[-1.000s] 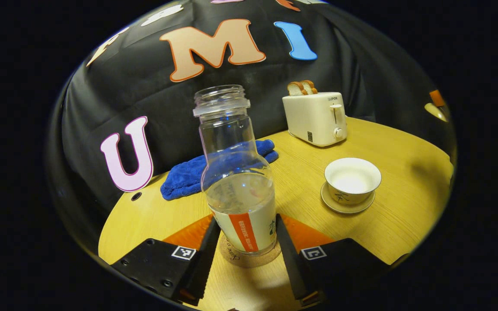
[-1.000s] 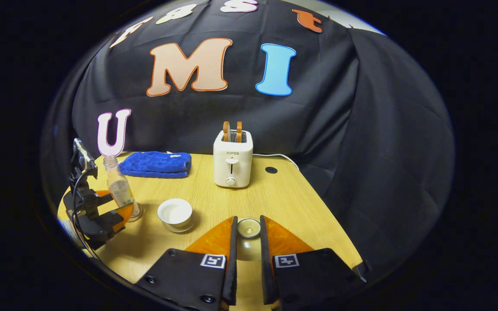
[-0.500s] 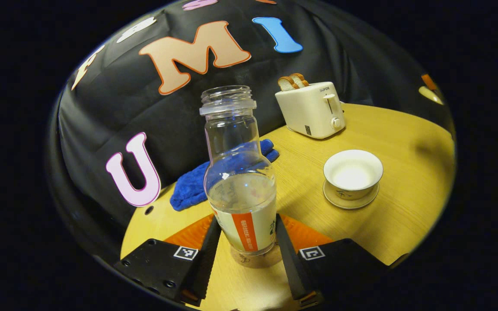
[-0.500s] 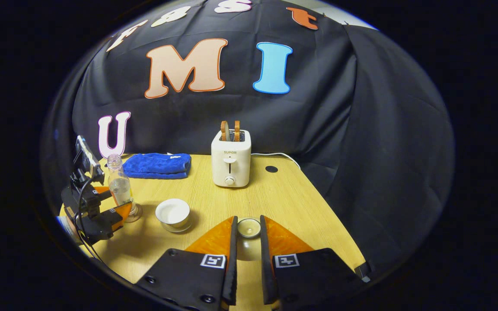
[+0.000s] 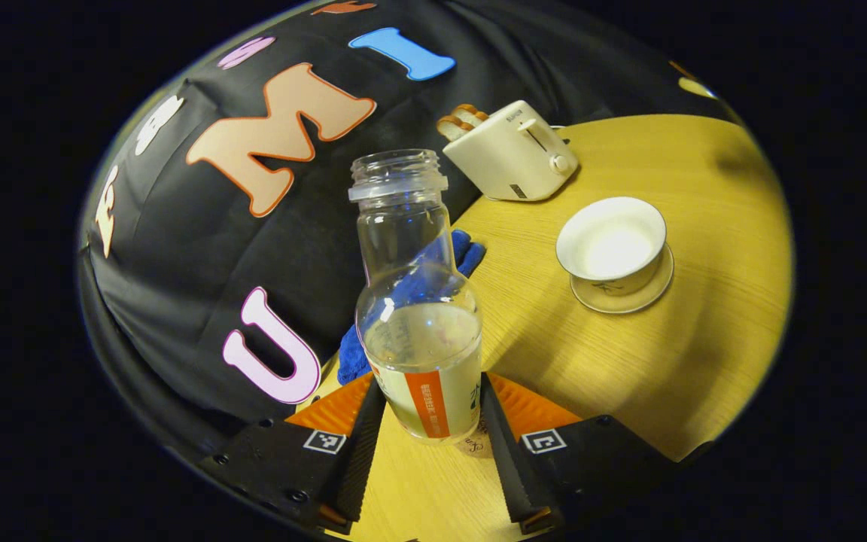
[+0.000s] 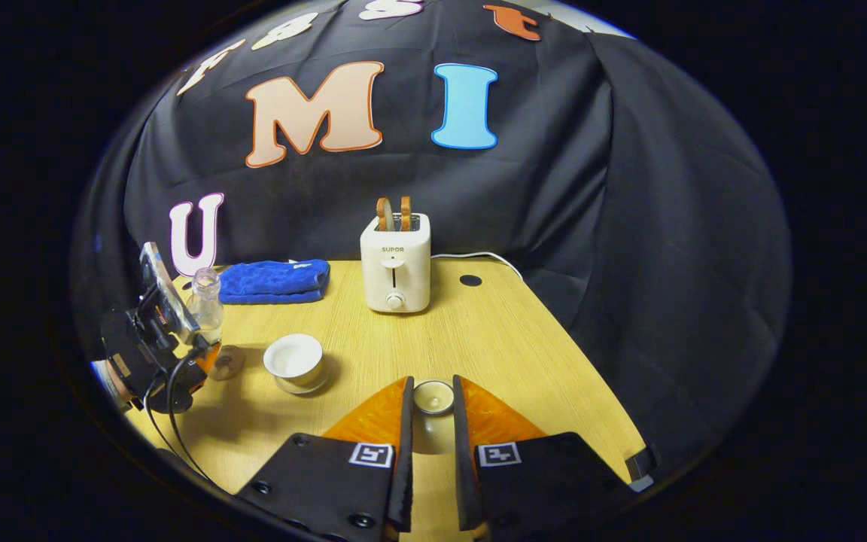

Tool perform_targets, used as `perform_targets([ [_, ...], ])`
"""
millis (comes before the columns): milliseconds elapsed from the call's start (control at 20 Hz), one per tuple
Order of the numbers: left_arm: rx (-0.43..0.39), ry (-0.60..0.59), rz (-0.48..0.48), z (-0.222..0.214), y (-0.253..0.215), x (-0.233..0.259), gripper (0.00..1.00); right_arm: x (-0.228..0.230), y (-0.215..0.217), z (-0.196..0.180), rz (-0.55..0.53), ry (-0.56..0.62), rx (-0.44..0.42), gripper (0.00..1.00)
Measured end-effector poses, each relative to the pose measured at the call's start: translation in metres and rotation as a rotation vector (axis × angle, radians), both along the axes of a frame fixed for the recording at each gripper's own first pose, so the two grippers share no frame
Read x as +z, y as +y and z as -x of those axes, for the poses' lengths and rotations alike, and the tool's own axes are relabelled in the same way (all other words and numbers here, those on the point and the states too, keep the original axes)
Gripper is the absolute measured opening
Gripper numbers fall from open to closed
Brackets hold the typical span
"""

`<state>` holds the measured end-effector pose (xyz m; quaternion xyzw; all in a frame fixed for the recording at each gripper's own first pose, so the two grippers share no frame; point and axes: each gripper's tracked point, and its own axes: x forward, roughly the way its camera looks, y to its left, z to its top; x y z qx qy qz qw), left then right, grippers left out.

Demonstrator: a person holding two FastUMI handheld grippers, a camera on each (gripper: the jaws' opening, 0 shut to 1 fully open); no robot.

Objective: Open the teacup lid with one hand, grasp the water bottle and pour water into the teacup with the other hand; after pouring, place the water bottle on the coaster and then close the teacup lid.

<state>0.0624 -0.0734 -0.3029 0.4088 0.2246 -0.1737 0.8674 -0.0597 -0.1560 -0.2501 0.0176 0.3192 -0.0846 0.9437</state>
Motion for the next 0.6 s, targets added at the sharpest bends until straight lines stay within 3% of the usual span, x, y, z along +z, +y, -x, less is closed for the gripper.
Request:
perform_targets([
  [200, -0.016, 0.037, -0.082, 0.001, 0.002, -0.012, 0.69, -0.005, -0.007, 0.005, -0.015, 0.009, -0.01, 0.25],
  [400, -0.067, 0.034, -0.231, -0.003, 0.009, -0.015, 0.69, -0.01, -0.015, 0.009, -0.025, 0.018, -0.018, 0.25],
  [600, -0.105, 0.054, -0.292, -0.002, 0.004, -0.021, 0.68, -0.013, -0.022, 0.011, -0.04, 0.019, -0.03, 0.25],
])
